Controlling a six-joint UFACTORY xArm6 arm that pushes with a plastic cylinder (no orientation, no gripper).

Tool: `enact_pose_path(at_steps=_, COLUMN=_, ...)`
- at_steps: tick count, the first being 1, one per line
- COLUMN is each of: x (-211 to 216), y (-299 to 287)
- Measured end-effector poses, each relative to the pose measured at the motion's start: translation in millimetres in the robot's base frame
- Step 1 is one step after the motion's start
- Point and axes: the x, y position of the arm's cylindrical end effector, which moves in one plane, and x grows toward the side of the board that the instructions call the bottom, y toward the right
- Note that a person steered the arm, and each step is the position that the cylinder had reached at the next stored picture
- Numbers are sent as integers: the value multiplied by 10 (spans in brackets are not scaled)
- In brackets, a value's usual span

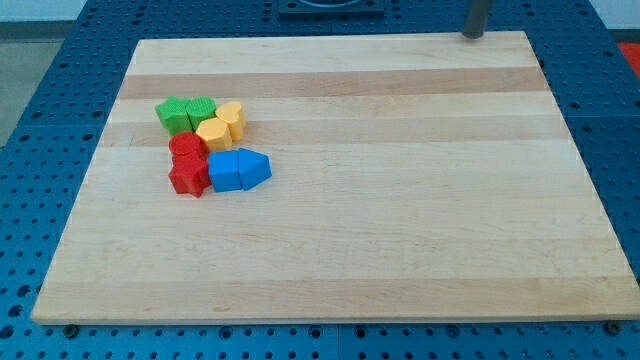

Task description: Move the green circle right to the green star

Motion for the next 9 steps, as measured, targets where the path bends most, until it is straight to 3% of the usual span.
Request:
enact_pose_path(at_steps=1, x=9, y=-201)
enact_pose_path(at_steps=3, x=201, y=-2661)
enact_pose_path(at_steps=5, x=198, y=-4659)
enact_pose_path(at_steps=7, x=360, y=-5011)
enact_pose_path(at_steps=8, x=825, y=-5009)
enact_pose_path(at_steps=9, x=1606, y=-5009)
